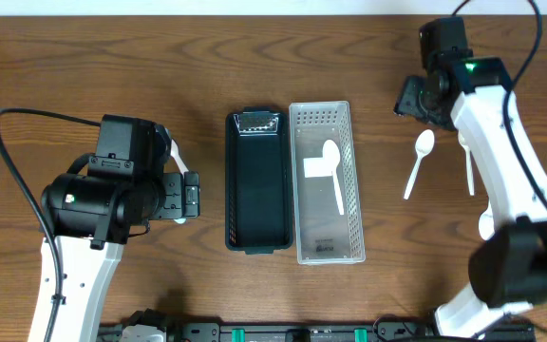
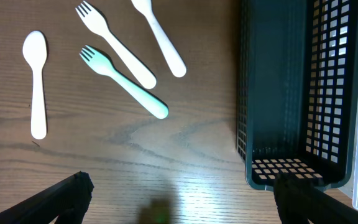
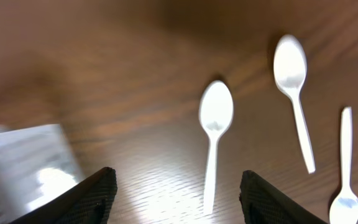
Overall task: Pack container
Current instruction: 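Return the right gripper and grasp a second white spoon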
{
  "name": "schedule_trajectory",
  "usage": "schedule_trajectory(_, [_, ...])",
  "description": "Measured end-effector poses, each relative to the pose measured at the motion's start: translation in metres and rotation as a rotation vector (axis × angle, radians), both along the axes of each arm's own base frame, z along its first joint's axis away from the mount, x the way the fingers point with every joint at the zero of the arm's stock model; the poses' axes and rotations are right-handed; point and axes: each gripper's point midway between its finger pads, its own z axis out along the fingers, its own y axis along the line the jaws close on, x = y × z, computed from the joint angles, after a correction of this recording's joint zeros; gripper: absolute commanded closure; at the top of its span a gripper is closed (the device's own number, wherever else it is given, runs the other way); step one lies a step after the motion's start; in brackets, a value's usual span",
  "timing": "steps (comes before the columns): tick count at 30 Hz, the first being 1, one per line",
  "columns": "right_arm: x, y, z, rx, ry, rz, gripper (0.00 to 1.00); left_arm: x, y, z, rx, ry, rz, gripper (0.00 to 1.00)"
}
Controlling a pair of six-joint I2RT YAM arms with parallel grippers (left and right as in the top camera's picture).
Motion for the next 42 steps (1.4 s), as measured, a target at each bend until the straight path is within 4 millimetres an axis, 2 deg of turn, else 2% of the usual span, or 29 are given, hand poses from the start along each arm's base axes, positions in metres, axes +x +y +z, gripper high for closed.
schedule_trajectory(3, [-0.003,-0.013,-0.046,0.014,0.125,-0.037,0.32,0.000,0.000,0.000,0.000,0.000,0.000,0.05])
schedule_trajectory(4, [-0.004,-0.014,-0.052,0.017,0.140,-0.040,0.32,0.000,0.000,0.000,0.000,-0.001,0.000,0.04])
schedule_trajectory(5, [-0.005,-0.017,-0.065,0.027,0.173,-0.050,0.32,0.000,0.000,0.000,0.000,0.000,0.000,0.05])
schedule_trajectory(10, [-0.010,-0.026,-0.099,0.050,0.257,-0.079,0.31,0.000,0.000,0.000,0.000,0.000,0.000,0.05])
schedule_trajectory(15, [-0.014,-0.033,-0.119,0.058,0.308,-0.100,0.31,0.000,0.000,0.000,0.000,0.000,0.000,0.05])
schedule_trajectory(29, [-0.015,-0.029,-0.137,0.093,0.334,-0.081,0.34,0.000,0.000,0.000,0.000,0.000,0.000,0.05])
schedule_trajectory(32, [-0.014,-0.027,-0.138,0.106,0.327,-0.071,0.46,0.000,0.000,0.000,0.000,0.000,0.000,0.05])
schedule_trajectory(37, [-0.016,-0.022,-0.140,0.135,0.320,-0.065,0.55,0.000,0.000,0.000,0.000,0.000,0.000,0.04])
schedule_trajectory(42, [-0.020,-0.019,-0.140,0.152,0.326,-0.060,0.71,0.000,0.000,0.000,0.000,0.000,0.000,0.05])
